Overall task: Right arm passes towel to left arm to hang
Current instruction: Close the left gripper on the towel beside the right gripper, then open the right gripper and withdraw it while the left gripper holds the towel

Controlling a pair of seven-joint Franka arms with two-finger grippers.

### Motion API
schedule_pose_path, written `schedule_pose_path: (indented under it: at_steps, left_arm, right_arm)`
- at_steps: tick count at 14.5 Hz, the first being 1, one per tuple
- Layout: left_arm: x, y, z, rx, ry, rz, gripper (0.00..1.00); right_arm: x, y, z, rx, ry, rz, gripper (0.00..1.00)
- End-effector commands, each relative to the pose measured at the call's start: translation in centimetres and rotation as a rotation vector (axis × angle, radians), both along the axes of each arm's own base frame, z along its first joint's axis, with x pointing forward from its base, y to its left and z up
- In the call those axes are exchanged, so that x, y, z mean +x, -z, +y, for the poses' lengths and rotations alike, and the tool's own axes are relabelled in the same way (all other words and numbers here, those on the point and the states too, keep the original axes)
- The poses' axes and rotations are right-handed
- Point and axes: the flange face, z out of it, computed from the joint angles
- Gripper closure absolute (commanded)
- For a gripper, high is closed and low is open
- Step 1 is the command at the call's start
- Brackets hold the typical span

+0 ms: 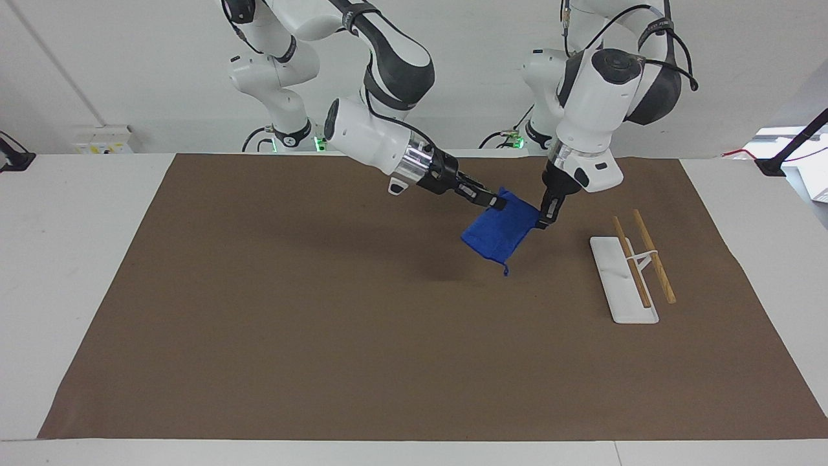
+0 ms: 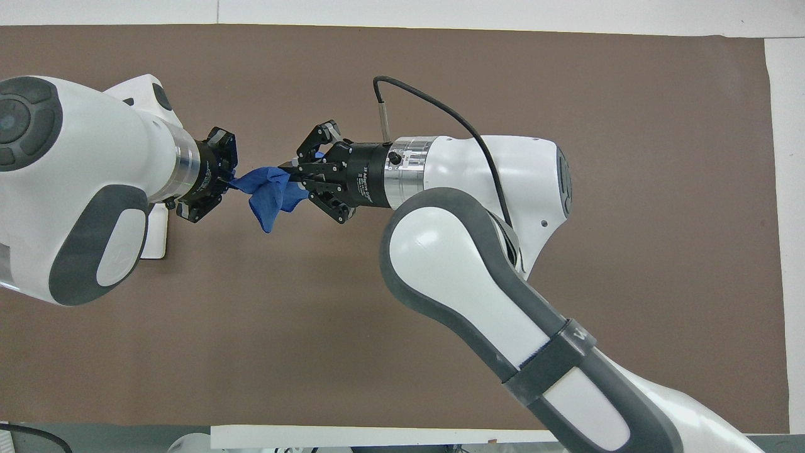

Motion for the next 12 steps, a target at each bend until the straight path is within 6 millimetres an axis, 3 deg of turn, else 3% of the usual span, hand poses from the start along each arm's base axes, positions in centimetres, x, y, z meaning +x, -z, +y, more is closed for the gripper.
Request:
schedule_pose_path:
  at_steps: [1,2,3,4,7,10,12]
  left_arm:
    - [0.2,-0.4,-0.2,-0.004,-0.014,0.017,1.0]
    - [0.4,-0.8,-0.2,-0.008,-0.014,0.009,1.0]
    - [0.6,-1.3,-0.3,-0.011,-0.014,0.004,1.0]
    - [1.0,-1.2,-0.4,-0.008,-0.013,0.01,1.0]
    - [1.5,-2.9,-0.2,-0.001,-0.011,0.027,1.0]
    - [1.4,-4.5,0.6,0.012,-0.015,0.038,1.0]
    - [1.4,-5.5,1.1,0.014,-0.021,0.037,1.0]
  right_arm:
    - [0.1,0.0,0.1,0.015,0.025,0.006,0.98]
    - [0.2,0.0,0.0,0.013,0.025,0.003,0.9]
    - [0.2,-0.1,-0.1,0.004,0.019,-0.009,0.51]
    - [0.3,-0.1,-0.2,-0.006,0.013,-0.024,0.03]
    - [1.3,0.0,-1.6,-0.131,-0.071,-0.172,0.0]
    - [2.7,1.7,-5.5,-0.333,-0.187,-0.241,0.0]
    - [4.0,2.8,-9.8,-0.56,-0.399,-0.324,0.0]
